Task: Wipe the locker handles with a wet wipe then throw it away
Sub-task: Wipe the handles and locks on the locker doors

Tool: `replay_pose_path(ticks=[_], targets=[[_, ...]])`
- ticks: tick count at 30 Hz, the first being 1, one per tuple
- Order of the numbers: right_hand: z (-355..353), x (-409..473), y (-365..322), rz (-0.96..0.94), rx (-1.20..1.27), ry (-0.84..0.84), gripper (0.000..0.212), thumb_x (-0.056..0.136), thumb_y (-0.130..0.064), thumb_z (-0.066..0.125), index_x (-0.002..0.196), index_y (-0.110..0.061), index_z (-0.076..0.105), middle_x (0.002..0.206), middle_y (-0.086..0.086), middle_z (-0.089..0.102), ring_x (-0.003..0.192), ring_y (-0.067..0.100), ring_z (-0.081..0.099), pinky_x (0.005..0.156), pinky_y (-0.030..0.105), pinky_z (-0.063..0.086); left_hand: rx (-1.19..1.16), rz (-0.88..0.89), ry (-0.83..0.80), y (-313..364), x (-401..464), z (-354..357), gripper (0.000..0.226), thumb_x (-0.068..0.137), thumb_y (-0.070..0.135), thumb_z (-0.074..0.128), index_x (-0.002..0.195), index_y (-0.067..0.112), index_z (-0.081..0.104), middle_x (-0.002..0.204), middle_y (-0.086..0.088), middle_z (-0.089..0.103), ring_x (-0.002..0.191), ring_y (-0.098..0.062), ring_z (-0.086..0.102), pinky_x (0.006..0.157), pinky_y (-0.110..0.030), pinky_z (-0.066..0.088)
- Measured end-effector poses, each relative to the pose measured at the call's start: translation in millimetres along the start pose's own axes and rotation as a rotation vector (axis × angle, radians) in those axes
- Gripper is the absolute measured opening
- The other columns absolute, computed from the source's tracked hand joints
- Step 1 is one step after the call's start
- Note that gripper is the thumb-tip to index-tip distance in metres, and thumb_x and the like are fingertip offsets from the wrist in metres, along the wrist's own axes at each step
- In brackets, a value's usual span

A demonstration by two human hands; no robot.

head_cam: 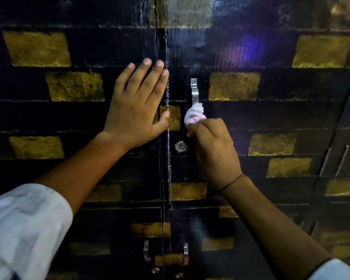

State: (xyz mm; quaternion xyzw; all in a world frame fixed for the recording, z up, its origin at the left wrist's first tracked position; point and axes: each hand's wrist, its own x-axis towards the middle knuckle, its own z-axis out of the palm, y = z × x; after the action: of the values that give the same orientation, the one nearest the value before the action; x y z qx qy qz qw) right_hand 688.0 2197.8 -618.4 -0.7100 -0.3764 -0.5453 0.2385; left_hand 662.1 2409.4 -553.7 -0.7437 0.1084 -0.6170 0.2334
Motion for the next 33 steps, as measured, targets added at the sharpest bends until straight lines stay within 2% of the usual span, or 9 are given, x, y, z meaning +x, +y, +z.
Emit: replay_pose_path(ticks=[4,9,13,15,18,22,26,30,33], targets=[[-3,8,-7,0.061,0.073,0.016,0.021,0.092,0.000,0.058,0.110,-0.002,0.068,0.095,0.012,0.063,0.089,0.030,0.056,0.080,0.039,0.047,-0.009,0.003,-0.022,1,1,-2,0.077,0.097,0.046,0.049,0.157,0.001,0.033,0.164,-0.020,0.031,0.152,-0.038,0.027,0.123,-0.057,0.023],[-1,7,-9,0.126,0.039,-0.012,0.017,0.090,-0.001,0.061,0.106,-0.004,0.066,0.094,0.013,0.061,0.087,0.030,0.053,0.076,0.037,0.047,-0.034,0.020,-0.051,-2,-2,-5,0.077,0.099,0.046,0.048,0.157,0.000,0.031,0.164,-0.020,0.030,0.153,-0.038,0.026,0.123,-0.058,0.022],[-1,6,-19,0.138,-0.190,-0.032,0.009,0.087,-0.005,0.065,0.096,-0.006,0.065,0.093,0.013,0.057,0.082,0.030,0.051,0.068,0.044,0.046,-0.053,0.044,-0.079,-1,-13,-8,0.076,0.099,0.045,0.047,0.157,-0.001,0.031,0.164,-0.022,0.029,0.153,-0.039,0.024,0.124,-0.058,0.019],[-2,-1,-25,0.101,-0.263,-0.042,0.010,0.090,-0.013,0.065,0.097,-0.007,0.065,0.109,0.014,0.059,0.095,0.032,0.053,0.072,0.043,0.043,-0.086,0.045,-0.056,0,-24,-10,0.076,0.097,0.042,0.051,0.156,-0.002,0.031,0.163,-0.024,0.028,0.153,-0.040,0.024,0.125,-0.058,0.019],[1,-15,-32,0.023,-0.141,-0.068,0.014,0.092,-0.015,0.061,0.103,-0.008,0.065,0.124,0.012,0.059,0.109,0.030,0.053,0.078,0.043,0.043,-0.145,0.011,-0.013,7,-48,-13,0.079,0.096,0.039,0.056,0.156,-0.003,0.028,0.162,-0.028,0.027,0.152,-0.041,0.024,0.125,-0.057,0.019],[18,-41,-43,-0.004,0.027,-0.090,0.012,0.092,-0.010,0.059,0.101,-0.009,0.066,0.105,0.008,0.064,0.090,0.029,0.057,0.073,0.046,0.048,-0.224,-0.039,-0.033,22,-97,-15,0.083,0.093,0.040,0.059,0.156,0.001,0.020,0.161,-0.026,0.023,0.151,-0.041,0.023,0.122,-0.060,0.022],[42,-80,-62,0.011,0.173,-0.074,0.018,0.091,-0.004,0.059,0.108,-0.004,0.067,0.102,0.010,0.065,0.090,0.027,0.055,0.077,0.040,0.049,-0.256,-0.072,-0.101,35,-153,-14,0.076,0.097,0.042,0.054,0.155,0.004,0.021,0.160,-0.022,0.018,0.150,-0.041,0.021,0.122,-0.060,0.020],[69,-133,-81,0.087,0.343,-0.108,0.035,0.096,-0.005,0.054,0.130,-0.011,0.048,0.107,0.010,0.063,0.095,0.025,0.056,0.082,0.036,0.050,-0.299,-0.112,-0.155,52,-209,-13,0.070,0.100,0.042,0.050,0.153,0.004,0.026,0.158,-0.022,0.021,0.149,-0.041,0.023,0.123,-0.059,0.017],[81,-171,-97,0.187,0.400,-0.129,0.044,0.093,-0.003,0.063,0.131,-0.015,0.045,0.117,0.001,0.053,0.098,0.021,0.053,0.086,0.028,0.047,-0.334,-0.111,-0.205,64,-253,-12,0.067,0.101,0.042,0.050,0.152,0.005,0.028,0.157,-0.020,0.023,0.152,-0.037,0.018,0.124,-0.058,0.015]])
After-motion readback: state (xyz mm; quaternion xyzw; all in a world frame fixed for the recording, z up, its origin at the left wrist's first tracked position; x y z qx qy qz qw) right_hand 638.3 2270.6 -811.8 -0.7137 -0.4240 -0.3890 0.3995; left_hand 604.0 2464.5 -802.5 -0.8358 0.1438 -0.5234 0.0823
